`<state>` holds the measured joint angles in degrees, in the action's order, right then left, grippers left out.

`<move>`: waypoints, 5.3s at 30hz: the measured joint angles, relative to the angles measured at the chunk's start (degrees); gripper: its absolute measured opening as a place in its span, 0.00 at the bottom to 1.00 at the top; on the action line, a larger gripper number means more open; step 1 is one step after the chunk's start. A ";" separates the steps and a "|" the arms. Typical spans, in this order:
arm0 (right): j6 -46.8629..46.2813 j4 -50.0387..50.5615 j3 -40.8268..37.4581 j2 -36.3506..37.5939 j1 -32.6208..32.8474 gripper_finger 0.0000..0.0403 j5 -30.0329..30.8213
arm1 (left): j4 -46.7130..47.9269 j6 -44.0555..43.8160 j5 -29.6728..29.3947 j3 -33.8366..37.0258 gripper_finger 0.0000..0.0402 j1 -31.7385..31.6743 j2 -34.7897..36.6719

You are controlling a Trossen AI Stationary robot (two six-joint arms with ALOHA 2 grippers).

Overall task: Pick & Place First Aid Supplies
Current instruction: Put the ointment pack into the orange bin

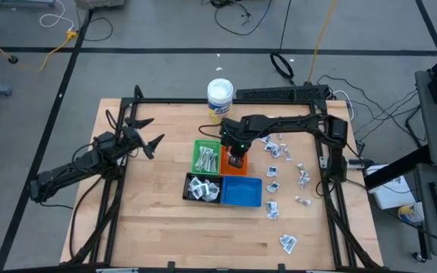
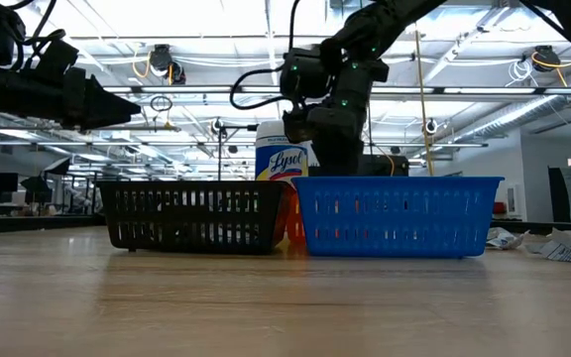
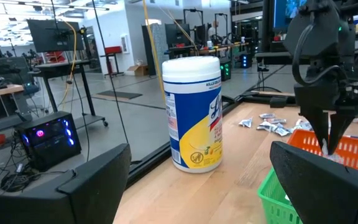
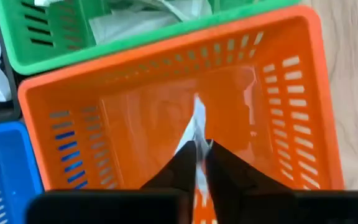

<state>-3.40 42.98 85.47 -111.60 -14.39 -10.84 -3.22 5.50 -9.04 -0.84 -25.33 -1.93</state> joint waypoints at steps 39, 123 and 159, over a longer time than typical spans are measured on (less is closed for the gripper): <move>-68.99 26.82 -2.69 16.76 17.75 0.45 6.50 | -0.01 0.00 0.00 -0.02 0.98 0.01 0.00; -120.61 -0.63 -24.51 15.37 70.41 0.01 3.36 | 0.01 0.00 0.00 -0.04 0.98 -0.01 0.02; -65.40 16.02 -24.30 26.02 15.79 0.00 2.02 | 0.00 0.00 0.00 -0.04 0.98 0.00 0.02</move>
<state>-68.80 59.00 61.17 -85.58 1.40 -8.82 -3.22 5.50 -9.04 -0.89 -25.33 -1.91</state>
